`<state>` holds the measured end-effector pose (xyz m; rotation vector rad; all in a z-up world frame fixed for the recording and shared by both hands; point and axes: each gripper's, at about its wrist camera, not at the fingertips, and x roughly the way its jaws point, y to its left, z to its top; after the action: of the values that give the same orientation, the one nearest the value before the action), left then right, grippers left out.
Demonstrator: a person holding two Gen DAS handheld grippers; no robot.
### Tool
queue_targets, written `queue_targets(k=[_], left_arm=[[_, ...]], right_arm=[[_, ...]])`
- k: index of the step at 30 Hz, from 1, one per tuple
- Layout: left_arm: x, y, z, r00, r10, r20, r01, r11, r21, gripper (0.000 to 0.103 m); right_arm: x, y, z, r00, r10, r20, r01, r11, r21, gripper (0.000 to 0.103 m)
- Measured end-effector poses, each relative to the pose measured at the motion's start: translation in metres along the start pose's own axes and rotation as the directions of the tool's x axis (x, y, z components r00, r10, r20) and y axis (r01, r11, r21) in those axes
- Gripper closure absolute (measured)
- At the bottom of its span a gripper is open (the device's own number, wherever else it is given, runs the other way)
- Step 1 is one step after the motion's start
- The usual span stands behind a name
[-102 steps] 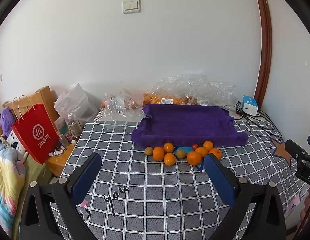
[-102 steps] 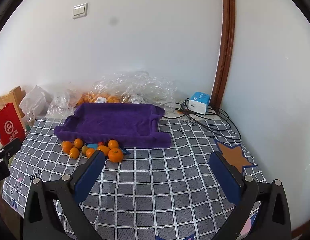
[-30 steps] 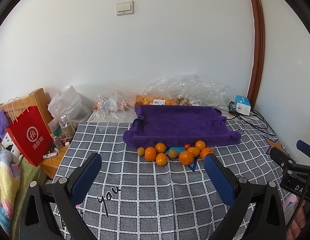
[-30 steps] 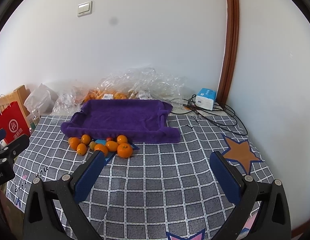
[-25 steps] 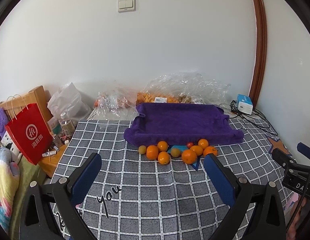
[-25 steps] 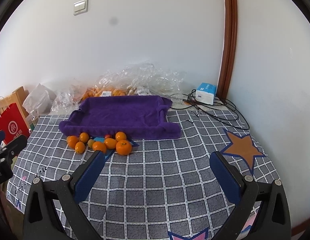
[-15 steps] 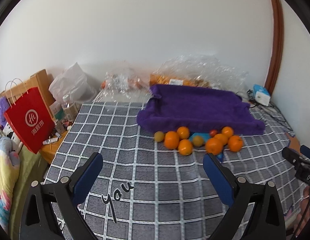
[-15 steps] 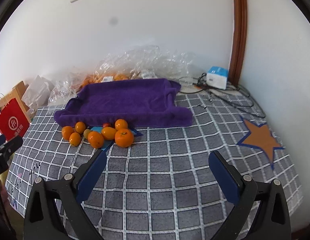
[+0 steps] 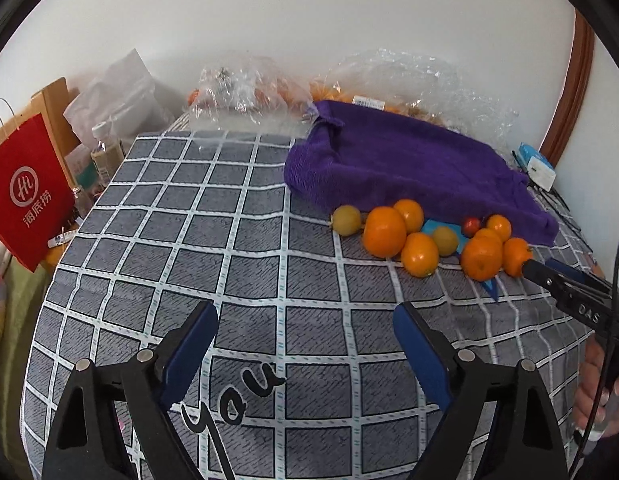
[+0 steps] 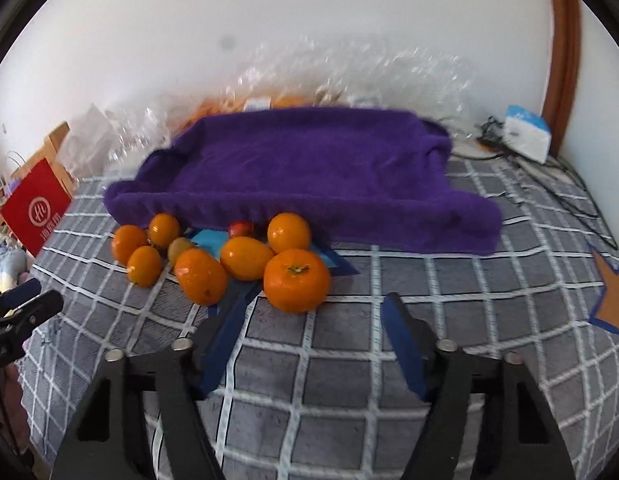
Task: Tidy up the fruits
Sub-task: 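Grasp a large orange with the right gripper while the left gripper approaches the pile, then grasp another large orange with the left gripper while the right gripper holds its orange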
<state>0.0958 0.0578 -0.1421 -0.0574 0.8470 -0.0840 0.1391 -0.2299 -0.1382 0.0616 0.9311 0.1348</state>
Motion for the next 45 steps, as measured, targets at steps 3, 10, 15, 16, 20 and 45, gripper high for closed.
queue_targets(k=[3,10,15,16,20,45], left_arm=[[0.007,0.002,-0.001,1.0,-0.013,-0.007,0.013,1.0,0.004,0.014],[0.022,-0.005,0.013,0.997,-0.063,-0.032,0.062,0.998,-0.03,0.014],[0.028,-0.012,0.032,0.995,-0.101,-0.01,0.101,0.993,-0.061,0.024],[0.03,-0.015,0.036,0.993,-0.12,-0.009,0.119,0.991,-0.066,0.026],[0.041,-0.031,0.045,0.989,-0.145,-0.018,0.144,0.988,-0.047,0.036],[0.027,-0.016,0.026,0.976,-0.213,-0.037,0.21,0.975,-0.074,0.066]], right_arm=[[0.014,0.001,0.004,1.0,0.006,-0.029,-0.006,1.0,-0.005,0.046],[0.03,0.006,0.008,0.999,0.031,-0.041,-0.033,0.998,-0.051,0.058],[0.019,-0.003,0.008,0.997,0.055,-0.045,-0.058,0.996,-0.068,0.06],[0.015,-0.007,0.009,0.998,0.049,-0.036,-0.051,0.996,-0.07,0.06],[0.001,-0.025,0.01,1.0,0.016,-0.001,-0.016,0.996,-0.091,0.06],[0.014,-0.047,-0.004,1.0,0.028,-0.011,-0.028,0.996,-0.081,0.06]])
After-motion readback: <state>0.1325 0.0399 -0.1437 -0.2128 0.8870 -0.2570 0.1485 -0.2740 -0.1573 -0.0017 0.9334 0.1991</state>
